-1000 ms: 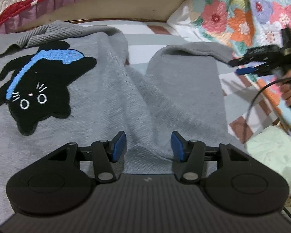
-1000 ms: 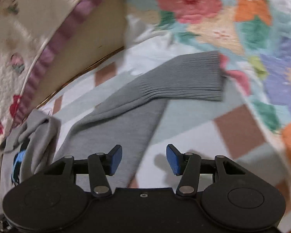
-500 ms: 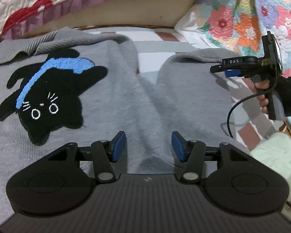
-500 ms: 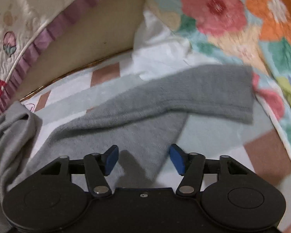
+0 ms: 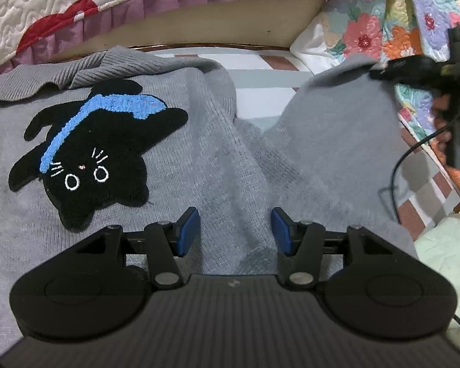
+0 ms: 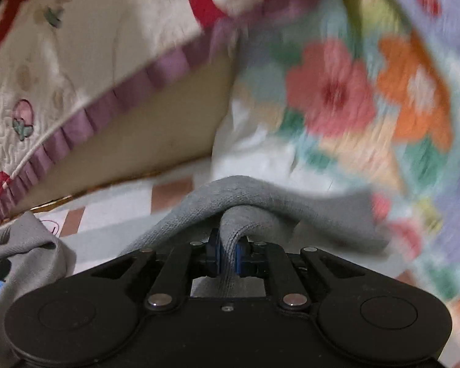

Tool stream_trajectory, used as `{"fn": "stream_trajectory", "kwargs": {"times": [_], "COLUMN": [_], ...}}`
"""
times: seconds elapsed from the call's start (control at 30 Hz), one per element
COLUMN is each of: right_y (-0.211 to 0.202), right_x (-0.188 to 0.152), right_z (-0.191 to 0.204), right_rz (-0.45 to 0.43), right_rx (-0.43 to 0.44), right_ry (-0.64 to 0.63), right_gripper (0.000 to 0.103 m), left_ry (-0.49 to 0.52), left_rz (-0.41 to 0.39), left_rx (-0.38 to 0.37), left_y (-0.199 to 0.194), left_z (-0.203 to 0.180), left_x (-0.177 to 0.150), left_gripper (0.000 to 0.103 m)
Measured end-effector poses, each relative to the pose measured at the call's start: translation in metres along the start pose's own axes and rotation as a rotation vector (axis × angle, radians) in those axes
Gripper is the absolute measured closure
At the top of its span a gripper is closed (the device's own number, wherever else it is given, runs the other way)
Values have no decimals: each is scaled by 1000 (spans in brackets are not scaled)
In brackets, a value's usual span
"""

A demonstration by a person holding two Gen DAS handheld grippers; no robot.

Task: Fold clothes
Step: 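Grasp the sleeve cuff with the right tool and stretch it outward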

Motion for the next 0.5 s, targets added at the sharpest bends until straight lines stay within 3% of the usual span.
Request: {"fn": "stream_trajectory", "kwargs": {"times": [0.13,0.27,0.4,0.5], "right_y": [-36,-109,-88,-50], "right_x": [20,27,-1,-34], "right_z": [-14,-43,-64,-88], "right_rz": [-65,-178,-40,168], "right_rx": [-47,-290,-384,-319], "right_ry": [10,44,-38,52], "right_gripper": [93,94,94,94], "left_ry": [5,36,78,109], "left_rz": [-3,10,63,102], "left_rx": [-26,-77,-97,-111], "left_y": [-2,-2,4,9], "left_z": [-5,-17,-26,-33], "left_x": [-5,-10,-19,-26], "left_gripper": [52,52,52,52]}}
Point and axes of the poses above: each gripper's, at about its wrist camera, not at the fingertips, and y roughly the way its jaws point, z to its left, x to its top, the point moved 4 cm from there along y, roughly the way its jaws point, and after that the axes turned 2 degrees about -y, right-handed, at the moved point
